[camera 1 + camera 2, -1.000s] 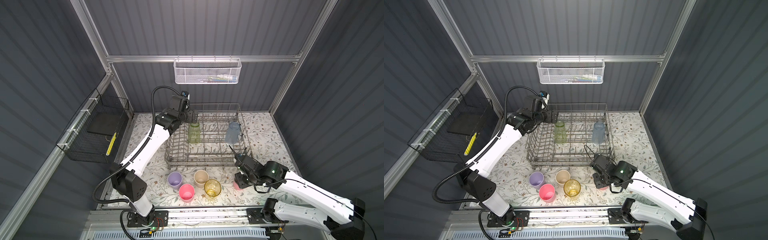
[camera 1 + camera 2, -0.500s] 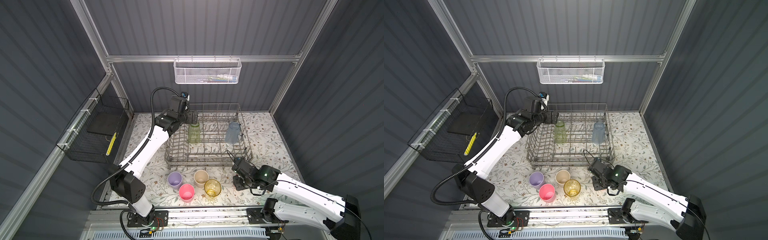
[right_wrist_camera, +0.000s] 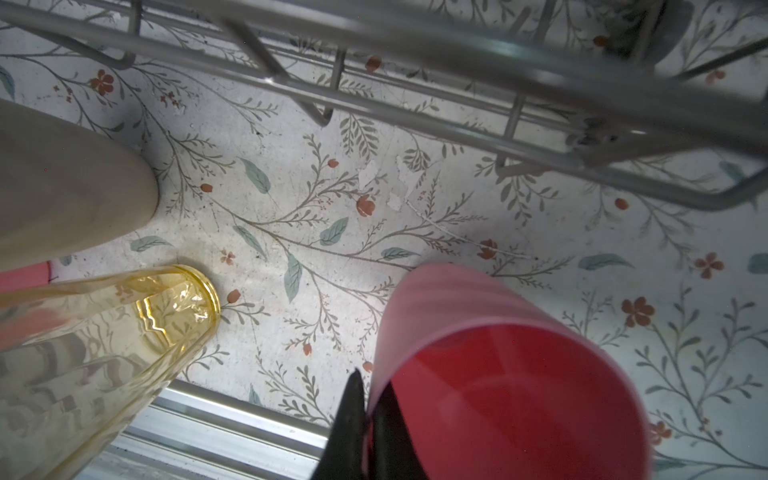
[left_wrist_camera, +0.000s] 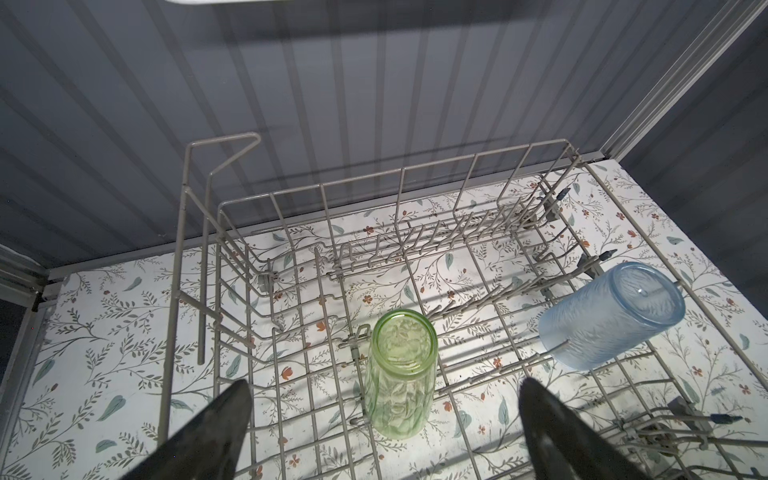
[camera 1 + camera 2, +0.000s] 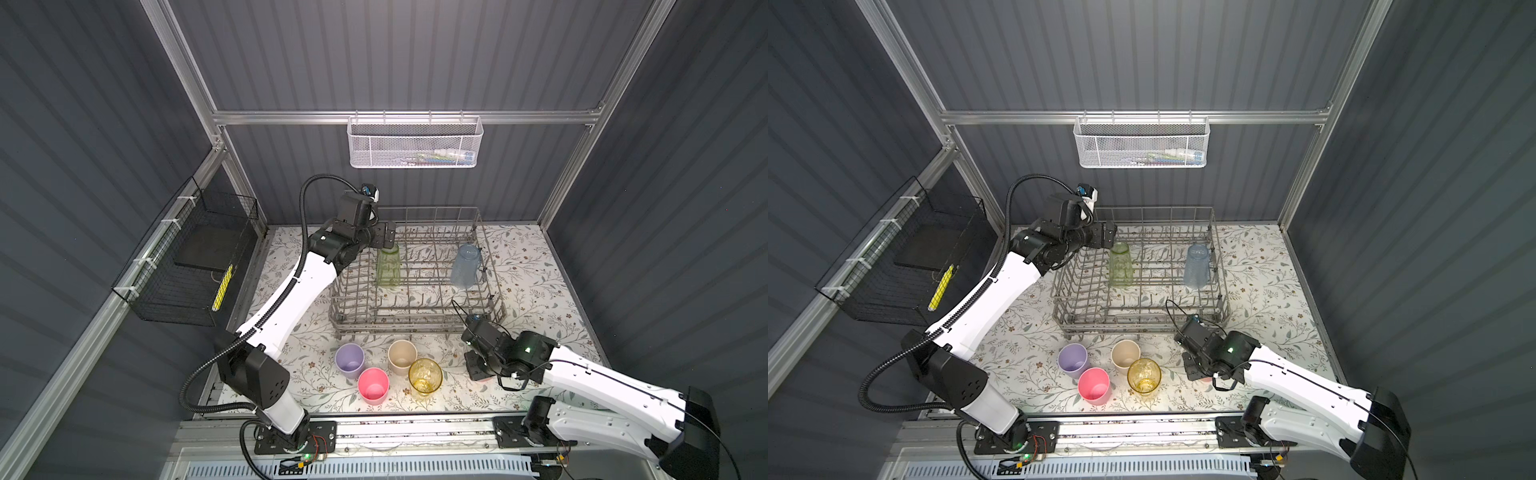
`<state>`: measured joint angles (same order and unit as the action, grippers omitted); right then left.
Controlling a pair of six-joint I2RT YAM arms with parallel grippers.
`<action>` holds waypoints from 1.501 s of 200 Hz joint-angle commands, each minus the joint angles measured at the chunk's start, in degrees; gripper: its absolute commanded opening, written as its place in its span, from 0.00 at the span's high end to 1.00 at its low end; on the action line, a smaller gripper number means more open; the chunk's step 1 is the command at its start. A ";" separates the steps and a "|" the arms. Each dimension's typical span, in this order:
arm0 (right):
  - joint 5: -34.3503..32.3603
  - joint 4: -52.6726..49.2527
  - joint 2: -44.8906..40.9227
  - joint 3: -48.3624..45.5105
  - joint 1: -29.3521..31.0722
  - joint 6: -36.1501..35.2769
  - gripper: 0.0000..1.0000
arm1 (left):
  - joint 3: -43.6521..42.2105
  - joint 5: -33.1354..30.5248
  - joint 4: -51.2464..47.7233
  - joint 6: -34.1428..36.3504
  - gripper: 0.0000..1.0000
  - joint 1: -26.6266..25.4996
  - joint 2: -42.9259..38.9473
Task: Load the cups into the dish rack
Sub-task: 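Grasp the pink cup's rim with the right gripper and lift it over the rack, then hold the pink cup toward the left gripper while the left gripper closes on it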
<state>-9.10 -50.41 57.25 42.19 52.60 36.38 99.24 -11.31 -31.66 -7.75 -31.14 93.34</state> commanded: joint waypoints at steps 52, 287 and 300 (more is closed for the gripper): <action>0.14 -15.69 -5.67 19.52 0.31 -3.44 1.00 | 0.30 4.27 -0.14 -0.24 0.00 0.27 -2.14; 62.84 75.88 9.47 14.40 -36.87 23.80 1.00 | -17.77 63.19 37.11 -15.37 0.01 3.01 -6.18; 63.46 78.29 10.30 14.40 -36.82 25.32 1.00 | -17.77 64.34 37.02 -15.28 0.01 3.01 -5.64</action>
<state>51.11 18.83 65.82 55.92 16.03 56.84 81.95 46.85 2.74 -21.74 -28.29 86.46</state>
